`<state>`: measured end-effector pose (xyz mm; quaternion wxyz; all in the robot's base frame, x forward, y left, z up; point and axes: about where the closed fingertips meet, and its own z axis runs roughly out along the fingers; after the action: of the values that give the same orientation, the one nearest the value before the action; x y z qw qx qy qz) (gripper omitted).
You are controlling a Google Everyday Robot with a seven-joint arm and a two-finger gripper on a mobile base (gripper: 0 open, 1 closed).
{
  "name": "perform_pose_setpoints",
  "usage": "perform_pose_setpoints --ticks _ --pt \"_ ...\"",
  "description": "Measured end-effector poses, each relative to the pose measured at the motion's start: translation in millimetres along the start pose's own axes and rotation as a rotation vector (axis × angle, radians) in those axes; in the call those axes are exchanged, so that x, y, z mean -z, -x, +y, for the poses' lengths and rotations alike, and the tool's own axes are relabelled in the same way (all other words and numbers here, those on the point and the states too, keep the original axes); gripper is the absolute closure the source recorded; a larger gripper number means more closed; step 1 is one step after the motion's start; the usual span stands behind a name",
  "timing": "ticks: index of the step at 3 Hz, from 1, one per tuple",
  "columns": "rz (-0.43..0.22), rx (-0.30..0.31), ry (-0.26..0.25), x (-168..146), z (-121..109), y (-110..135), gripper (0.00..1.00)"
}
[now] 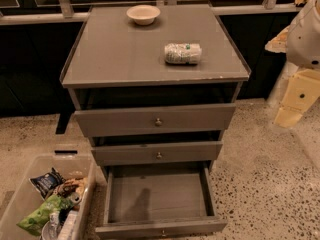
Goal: Close bottom drawer
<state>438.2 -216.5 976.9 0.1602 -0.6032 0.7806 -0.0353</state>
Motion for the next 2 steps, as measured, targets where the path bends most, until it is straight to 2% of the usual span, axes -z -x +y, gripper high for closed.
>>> perform_pose_setpoints --ticks 1,2 --pt "-0.008 -0.009 -0.021 4.8 -0.7 -8.8 0.0" --pt "-0.072 -0.046 -0.051 0.6 1.1 -45.8 0.0"
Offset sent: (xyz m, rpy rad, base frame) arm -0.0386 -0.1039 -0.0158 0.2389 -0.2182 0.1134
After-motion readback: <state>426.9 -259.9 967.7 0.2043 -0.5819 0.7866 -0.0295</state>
